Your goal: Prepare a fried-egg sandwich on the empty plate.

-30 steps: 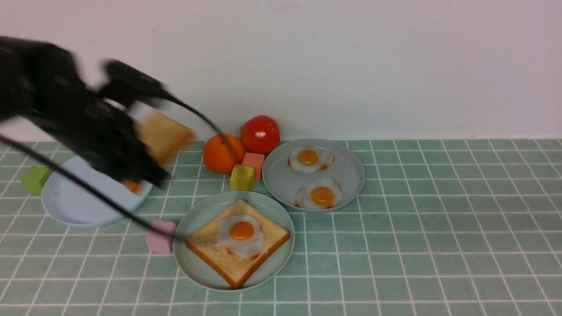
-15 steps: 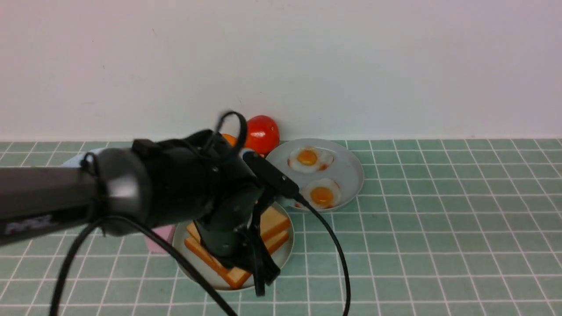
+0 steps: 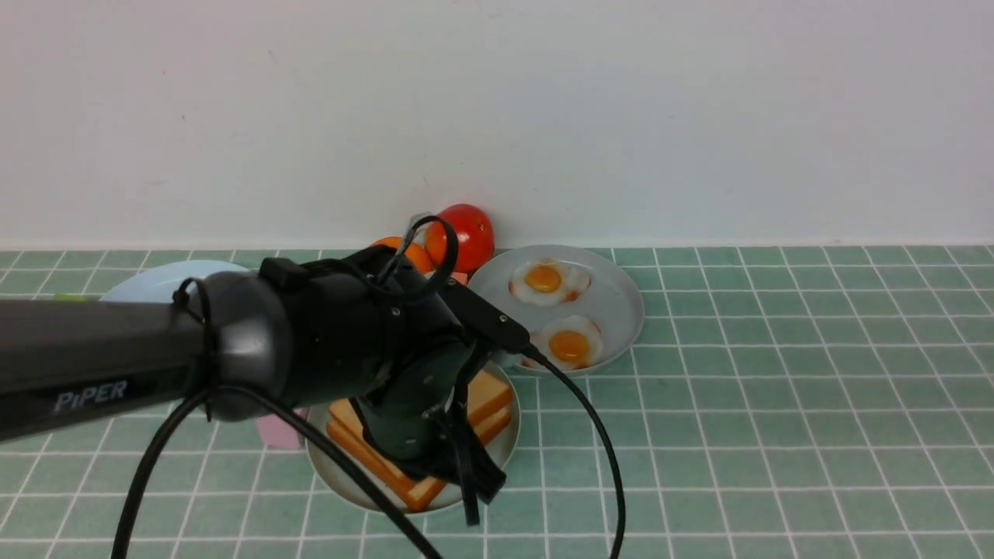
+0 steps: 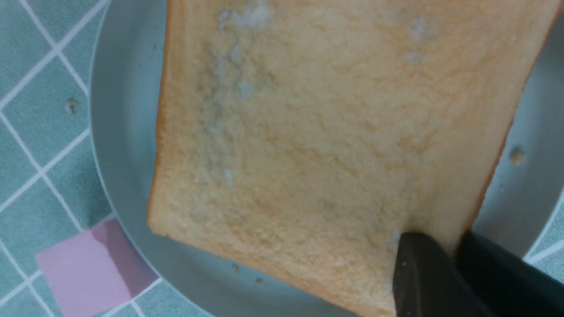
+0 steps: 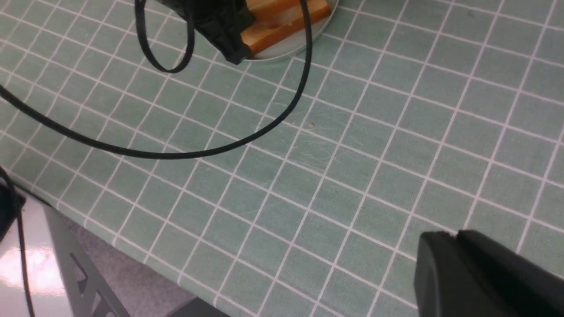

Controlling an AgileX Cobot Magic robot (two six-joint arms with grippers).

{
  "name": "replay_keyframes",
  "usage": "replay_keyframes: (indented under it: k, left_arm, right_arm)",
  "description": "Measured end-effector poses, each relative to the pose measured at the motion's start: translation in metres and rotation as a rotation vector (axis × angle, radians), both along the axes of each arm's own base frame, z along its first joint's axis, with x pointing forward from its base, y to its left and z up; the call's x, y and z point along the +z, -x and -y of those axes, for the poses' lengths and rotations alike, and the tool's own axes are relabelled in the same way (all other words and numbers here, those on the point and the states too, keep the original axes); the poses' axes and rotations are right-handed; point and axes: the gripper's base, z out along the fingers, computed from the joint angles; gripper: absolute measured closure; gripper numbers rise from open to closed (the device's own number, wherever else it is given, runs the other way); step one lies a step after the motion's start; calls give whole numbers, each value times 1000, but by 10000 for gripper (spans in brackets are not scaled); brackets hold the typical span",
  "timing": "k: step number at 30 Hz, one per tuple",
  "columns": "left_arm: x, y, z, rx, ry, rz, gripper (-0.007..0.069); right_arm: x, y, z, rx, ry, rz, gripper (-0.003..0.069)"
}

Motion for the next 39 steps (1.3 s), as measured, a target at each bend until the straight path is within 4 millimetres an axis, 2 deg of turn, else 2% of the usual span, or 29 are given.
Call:
replay_keyframes:
  k: [8, 12, 15, 17, 21, 24, 25, 26, 27, 28, 31, 33, 35, 39]
  left_arm:
    - [0, 0, 1, 0, 10, 4, 312]
    - [1, 0, 2, 4, 21, 2, 272]
    - [13, 5, 1, 28, 67, -1, 271]
    - [24, 8, -1, 41, 100, 6, 284]
    - [94, 36, -18, 64, 302, 116, 427]
    - [142, 72, -45, 40, 491, 270, 582]
    - [149, 80, -51, 34, 531, 301, 616]
    - [160, 98, -65, 20, 601, 364, 638]
    - [161, 101, -68, 18, 612, 374, 638]
    - [167, 125, -87, -1, 698, 450, 638]
    - [161, 164, -117, -32, 828, 570, 638]
    - [147, 188, -137, -56, 908, 651, 638]
    - [133, 204, -150, -73, 963, 708, 638]
    - [109, 220, -163, -82, 1023, 754, 638]
  right_arm:
    - [0, 1, -1, 5, -8, -8, 591]
    - [0, 1, -1, 6, -11, -10, 587]
    - [0, 1, -1, 8, -8, -14, 585]
    - [0, 1, -1, 9, -6, -17, 585]
    - [-2, 2, 1, 6, 17, -25, 585]
    - [-3, 2, 3, 1, 46, -26, 585]
    - [-3, 3, 4, 0, 50, -25, 585]
    - [-3, 4, 6, -4, 58, -17, 585]
    - [-3, 5, 6, -4, 57, -15, 585]
    - [-1, 9, 9, -9, 60, 6, 585]
    - [3, 20, 17, -37, 44, 50, 585]
    - [5, 31, 26, -72, 29, 92, 585]
    - [6, 43, 35, -119, 10, 133, 585]
    - [-7, 66, 53, -206, -26, 186, 589]
